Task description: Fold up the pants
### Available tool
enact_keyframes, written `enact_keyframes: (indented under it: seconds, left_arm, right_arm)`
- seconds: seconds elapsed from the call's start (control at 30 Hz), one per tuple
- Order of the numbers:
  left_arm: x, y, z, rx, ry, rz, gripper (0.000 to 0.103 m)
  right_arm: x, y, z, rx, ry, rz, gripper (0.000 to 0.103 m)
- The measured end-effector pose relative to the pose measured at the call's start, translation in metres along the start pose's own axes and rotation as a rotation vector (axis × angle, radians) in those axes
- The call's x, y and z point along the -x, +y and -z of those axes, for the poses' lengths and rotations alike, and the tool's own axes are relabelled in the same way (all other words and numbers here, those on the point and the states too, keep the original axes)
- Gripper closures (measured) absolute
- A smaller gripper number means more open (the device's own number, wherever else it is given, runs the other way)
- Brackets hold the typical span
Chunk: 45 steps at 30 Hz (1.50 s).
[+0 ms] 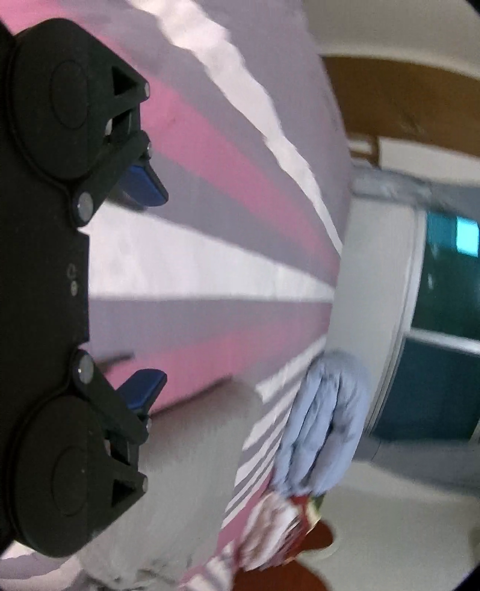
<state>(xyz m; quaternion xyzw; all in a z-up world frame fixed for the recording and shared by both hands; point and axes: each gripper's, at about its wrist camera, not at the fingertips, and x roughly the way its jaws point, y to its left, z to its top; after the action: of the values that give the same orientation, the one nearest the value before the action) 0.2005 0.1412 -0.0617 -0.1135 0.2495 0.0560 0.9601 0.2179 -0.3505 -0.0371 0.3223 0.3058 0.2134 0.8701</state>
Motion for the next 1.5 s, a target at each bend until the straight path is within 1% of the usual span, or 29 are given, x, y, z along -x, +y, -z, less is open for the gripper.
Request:
enact_keyframes:
  seconds: [0.07, 0.2, 0.27, 0.33, 0.4, 0.5, 0.57, 0.63, 0.7, 0.73, 0.77, 0.8, 0.83, 0.93, 0.97, 1.0, 1.07, 1.1, 1.13, 1.17, 1.2, 1.23, 1.27, 1.3, 1.33, 1.43, 1.5]
  left_arm:
    - [-0.005, 0.007, 0.000, 0.048, 0.021, 0.003, 0.015]
    - [-0.010, 0.015, 0.000, 0.081, 0.016, -0.004, 0.014]
    - [-0.013, 0.019, -0.001, 0.104, 0.022, 0.001, 0.014]
    - [-0.012, 0.027, 0.001, 0.130, 0.020, 0.011, 0.013]
    - [-0.012, 0.032, 0.003, 0.154, 0.018, 0.019, 0.013]
    - [-0.012, 0.041, 0.004, 0.194, 0.018, 0.039, 0.013]
    - [-0.011, 0.043, 0.005, 0.199, 0.016, 0.046, 0.013]
    - [-0.010, 0.043, 0.005, 0.185, 0.018, 0.048, 0.013]
    - [-0.009, 0.041, 0.004, 0.159, 0.020, 0.042, 0.013]
    - [-0.008, 0.040, 0.004, 0.143, 0.019, 0.029, 0.013]
    - [-0.007, 0.040, 0.004, 0.139, 0.018, 0.022, 0.012]
    - [-0.007, 0.041, 0.005, 0.146, 0.019, 0.024, 0.012]
    - [-0.008, 0.043, 0.005, 0.158, 0.022, 0.029, 0.012]
    - [-0.009, 0.045, 0.006, 0.169, 0.028, 0.033, 0.012]
    - [-0.009, 0.045, 0.006, 0.167, 0.027, 0.032, 0.012]
    - [-0.009, 0.045, 0.006, 0.168, 0.027, 0.030, 0.012]
    - [-0.010, 0.046, 0.006, 0.169, 0.026, 0.029, 0.012]
    - [-0.010, 0.045, 0.007, 0.168, 0.026, 0.028, 0.012]
    - [-0.011, 0.045, 0.007, 0.165, 0.027, 0.024, 0.012]
    - [-0.011, 0.044, 0.007, 0.161, 0.029, 0.021, 0.012]
    - [-0.012, 0.043, 0.007, 0.155, 0.031, 0.017, 0.011]
    - [-0.012, 0.042, 0.007, 0.150, 0.032, 0.014, 0.011]
    - [-0.012, 0.041, 0.007, 0.144, 0.032, 0.011, 0.011]
    - [-0.012, 0.040, 0.007, 0.141, 0.031, 0.008, 0.011]
    - [-0.012, 0.040, 0.007, 0.140, 0.031, 0.006, 0.011]
    - [-0.013, 0.037, 0.006, 0.130, 0.036, -0.001, 0.010]
    - [-0.013, 0.036, 0.006, 0.125, 0.036, -0.005, 0.010]
  right_arm:
    - [-0.012, -0.006, 0.001, -0.061, 0.028, 0.014, 0.048]
    - [-0.029, -0.027, -0.007, -0.201, 0.034, 0.001, 0.048]
    - [-0.038, -0.036, -0.015, -0.238, 0.037, 0.009, 0.048]
    - [-0.039, -0.040, -0.023, -0.251, 0.025, 0.019, 0.047]
    - [-0.040, -0.042, -0.029, -0.272, 0.041, 0.034, 0.047]
    - [-0.027, -0.042, -0.027, -0.339, 0.046, 0.015, 0.047]
    - [-0.023, -0.044, -0.024, -0.364, 0.033, 0.005, 0.047]
    - [-0.029, -0.046, -0.021, -0.382, 0.040, 0.000, 0.047]
    - [-0.043, -0.045, -0.025, -0.384, 0.034, -0.004, 0.047]
    - [-0.046, -0.041, -0.026, -0.362, 0.036, 0.016, 0.047]
    - [-0.053, -0.033, -0.030, -0.311, 0.049, 0.041, 0.050]
    - [-0.058, -0.020, -0.034, -0.251, 0.058, 0.060, 0.056]
    - [-0.059, -0.008, -0.035, -0.213, 0.060, 0.048, 0.059]
    - [-0.052, 0.025, -0.045, -0.203, 0.001, -0.072, 0.062]
    - [-0.048, 0.033, -0.051, -0.217, -0.023, -0.129, 0.063]
    - [-0.041, 0.041, -0.056, -0.244, -0.064, -0.204, 0.064]
    - [-0.026, 0.043, -0.059, -0.320, -0.140, -0.330, 0.065]
    - [-0.018, 0.037, -0.055, -0.348, -0.185, -0.340, 0.065]
    - [-0.014, 0.030, -0.049, -0.350, -0.211, -0.303, 0.065]
    - [-0.018, 0.016, -0.039, -0.347, -0.206, -0.207, 0.065]
    - [-0.028, -0.003, -0.028, -0.383, -0.153, -0.106, 0.065]
    - [-0.042, -0.024, -0.015, -0.449, -0.064, -0.008, 0.065]
    - [-0.050, -0.041, -0.001, -0.485, -0.007, 0.046, 0.066]
    - [-0.046, -0.043, 0.005, -0.453, -0.046, 0.012, 0.066]
    - [-0.042, -0.039, 0.005, -0.421, -0.057, 0.014, 0.066]
    - [-0.044, -0.029, -0.001, -0.362, -0.053, 0.035, 0.065]
    - [-0.046, -0.032, -0.001, -0.363, -0.046, 0.027, 0.065]
